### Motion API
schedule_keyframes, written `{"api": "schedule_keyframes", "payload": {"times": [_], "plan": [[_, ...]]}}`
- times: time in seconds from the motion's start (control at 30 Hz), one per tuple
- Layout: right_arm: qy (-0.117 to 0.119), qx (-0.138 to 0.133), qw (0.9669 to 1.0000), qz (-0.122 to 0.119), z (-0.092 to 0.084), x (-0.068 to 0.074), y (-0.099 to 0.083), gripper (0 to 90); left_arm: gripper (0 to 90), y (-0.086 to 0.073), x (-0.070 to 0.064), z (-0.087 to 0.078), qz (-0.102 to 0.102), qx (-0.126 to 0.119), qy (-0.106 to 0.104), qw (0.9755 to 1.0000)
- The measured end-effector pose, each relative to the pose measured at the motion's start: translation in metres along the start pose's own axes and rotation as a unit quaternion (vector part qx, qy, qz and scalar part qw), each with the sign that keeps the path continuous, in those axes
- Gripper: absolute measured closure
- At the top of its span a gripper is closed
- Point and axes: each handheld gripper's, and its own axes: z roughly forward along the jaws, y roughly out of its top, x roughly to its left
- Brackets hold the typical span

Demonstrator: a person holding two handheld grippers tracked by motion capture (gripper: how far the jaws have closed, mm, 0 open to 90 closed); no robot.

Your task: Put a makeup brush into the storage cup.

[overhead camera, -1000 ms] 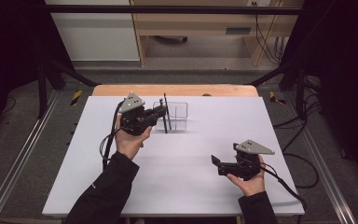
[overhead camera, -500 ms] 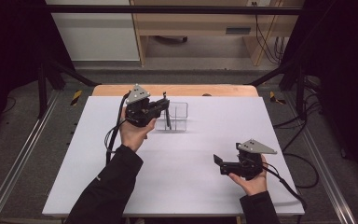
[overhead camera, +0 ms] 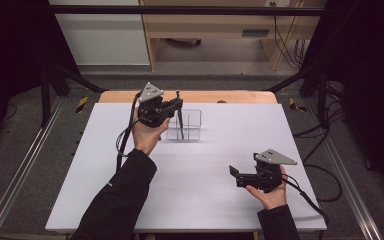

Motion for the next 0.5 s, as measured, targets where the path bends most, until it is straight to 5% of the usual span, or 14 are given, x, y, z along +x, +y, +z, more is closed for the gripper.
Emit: {"api": "schedule_keyframes", "payload": {"times": [0.5], "plan": [[0.003,-0.002,1.0000,0.001,-0.001,-0.001,0.001,3.8,83.4,0.007,0.010,0.019,-0.006,0.002,0.015,0.9999]]}}
